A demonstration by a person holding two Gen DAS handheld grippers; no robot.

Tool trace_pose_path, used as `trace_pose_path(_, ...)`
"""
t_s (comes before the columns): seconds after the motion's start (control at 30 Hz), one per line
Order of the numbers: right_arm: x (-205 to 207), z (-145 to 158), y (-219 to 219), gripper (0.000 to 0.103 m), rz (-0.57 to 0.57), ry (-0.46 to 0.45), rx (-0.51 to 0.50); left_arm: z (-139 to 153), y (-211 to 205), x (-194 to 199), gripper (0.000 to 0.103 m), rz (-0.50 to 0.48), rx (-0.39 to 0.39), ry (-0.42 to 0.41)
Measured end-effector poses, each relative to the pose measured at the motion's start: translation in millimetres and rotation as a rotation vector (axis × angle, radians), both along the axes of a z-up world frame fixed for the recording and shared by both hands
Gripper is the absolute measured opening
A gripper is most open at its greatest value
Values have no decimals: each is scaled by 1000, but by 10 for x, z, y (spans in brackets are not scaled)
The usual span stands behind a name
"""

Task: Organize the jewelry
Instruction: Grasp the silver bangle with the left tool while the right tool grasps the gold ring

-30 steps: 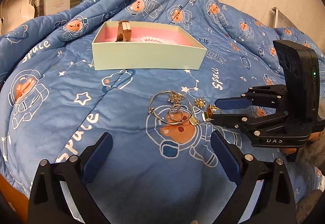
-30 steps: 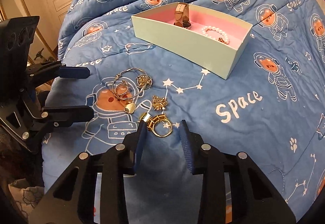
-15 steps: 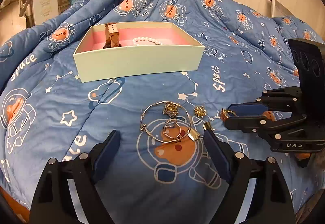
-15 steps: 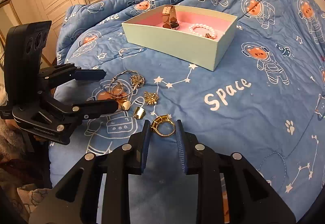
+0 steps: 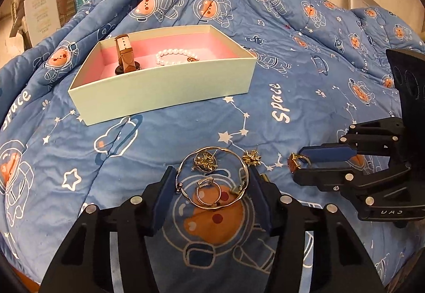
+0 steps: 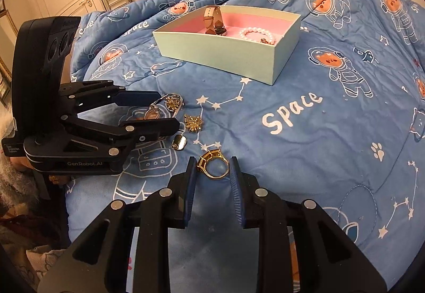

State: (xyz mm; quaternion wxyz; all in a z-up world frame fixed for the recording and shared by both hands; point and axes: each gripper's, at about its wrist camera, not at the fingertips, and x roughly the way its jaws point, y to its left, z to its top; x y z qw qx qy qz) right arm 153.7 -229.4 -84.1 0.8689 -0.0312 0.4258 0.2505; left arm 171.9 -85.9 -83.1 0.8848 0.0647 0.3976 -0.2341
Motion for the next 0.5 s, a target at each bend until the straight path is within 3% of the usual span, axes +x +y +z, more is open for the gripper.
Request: trace_pose_path(0.5, -27, 107, 16, 26, -9, 2, 42, 255, 287, -247, 53, 81, -99, -36)
